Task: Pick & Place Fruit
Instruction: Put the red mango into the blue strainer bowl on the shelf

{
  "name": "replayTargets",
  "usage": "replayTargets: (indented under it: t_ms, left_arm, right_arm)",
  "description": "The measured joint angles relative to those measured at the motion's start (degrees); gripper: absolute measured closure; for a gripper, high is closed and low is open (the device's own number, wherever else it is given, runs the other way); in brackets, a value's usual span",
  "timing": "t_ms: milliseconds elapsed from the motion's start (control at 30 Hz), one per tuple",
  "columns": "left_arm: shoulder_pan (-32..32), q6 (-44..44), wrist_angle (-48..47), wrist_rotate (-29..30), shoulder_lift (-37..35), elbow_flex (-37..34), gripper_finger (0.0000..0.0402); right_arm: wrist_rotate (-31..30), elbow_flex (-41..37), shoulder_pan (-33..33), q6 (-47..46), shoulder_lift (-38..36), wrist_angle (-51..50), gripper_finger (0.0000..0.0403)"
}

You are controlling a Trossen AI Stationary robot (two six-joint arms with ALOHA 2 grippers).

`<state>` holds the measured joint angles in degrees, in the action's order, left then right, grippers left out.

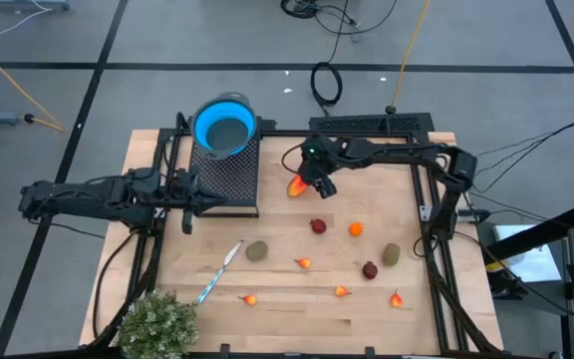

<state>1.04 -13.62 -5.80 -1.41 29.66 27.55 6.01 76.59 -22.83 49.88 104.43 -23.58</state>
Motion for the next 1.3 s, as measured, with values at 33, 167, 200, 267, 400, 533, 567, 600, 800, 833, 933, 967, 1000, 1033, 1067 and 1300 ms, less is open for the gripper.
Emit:
replayTargets:
  t_ms: [33, 167, 200, 267, 400, 533, 567, 600, 800, 833, 933, 967, 1000, 1033, 1067, 1300]
  left_arm:
    - [0.0, 0.3, 0.0, -0.1, -0.3, 0.0, 0.0386]
    - [0.0, 2.2, 0.0, -0.8, -0.6, 0.0, 0.0389]
    - [0.0, 2.6, 0.0, -0.8, -0.6, 0.0, 0.0391]
    - [0.0, 2.6, -0.1, -0.9, -0.6, 0.0, 0.0398]
    - [0.0, 2.6, -0.2, -1.0, -0.6, 0.0, 0.0395]
    - [0.0, 2.4, -0.2, -1.1, -0.6, 0.0, 0.0386]
    - [0.0, 2.3, -0.2, -1.1, -0.6, 0.0, 0.0386]
    - [0.0, 2.2, -0.2, -1.1, -0.6, 0.0, 0.0386]
    - [0.0, 2.0, -0.1, -1.1, -0.6, 0.0, 0.0399]
    - [0.0, 2.0, -0.1, -1.1, -0.6, 0.0, 0.0399]
    - [0.0, 1.9, -0.1, -1.1, -0.6, 0.0, 0.0392]
    - [0.0, 1.9, -0.1, -1.1, -0.6, 0.0, 0.039]
    - [0.0, 1.8, -0.1, -1.1, -0.6, 0.0, 0.0388]
    - [0.0, 1.4, -0.1, -1.1, -0.6, 0.0, 0.0386]
    - [0.0, 1.2, -0.1, -1.1, -0.6, 0.0, 0.0386]
    - [0.0, 0.8, -0.1, -1.2, -0.6, 0.0, 0.0399]
  right_arm:
    - [0.0, 0.9, 0.0, 0.8, 0.9, -0.4, 0.0114]
    - [-0.3, 2.9, 0.0, 2.0, 3.4, -2.9, 0.0114]
    - [-0.2, 3.0, -0.1, 2.0, 3.8, -2.6, 0.0114]
    - [-0.2, 3.0, -0.1, 2.1, 4.4, -3.0, 0.0114]
    - [-0.5, 3.0, -0.2, 2.4, 6.0, -2.7, 0.0114]
    - [-0.3, 2.9, -0.5, 2.2, 7.7, -2.2, 0.0114]
    - [-0.2, 2.9, -0.7, 2.0, 7.7, -2.7, 0.0114]
    - [-0.1, 2.9, -0.8, 2.0, 7.8, -2.4, 0.0114]
    - [-0.2, 2.8, -1.0, 0.5, 9.0, -2.5, 0.0114]
    - [-0.2, 2.9, -1.0, 0.4, 8.9, -1.7, 0.0114]
    - [-0.2, 3.0, -0.9, 0.3, 8.8, -1.9, 0.0115]
    - [-0.2, 3.0, -0.8, 0.3, 8.9, -2.0, 0.0117]
    - [-0.2, 3.0, -0.7, 0.3, 9.0, -1.9, 0.0119]
    - [-0.2, 3.0, -0.7, -0.1, 9.0, -1.9, 0.0121]
    - [-0.2, 3.0, -0.7, -0.7, 8.9, -1.8, 0.0124]
    - [-0.2, 3.0, -0.7, -6.1, 8.9, -0.9, 0.0125]
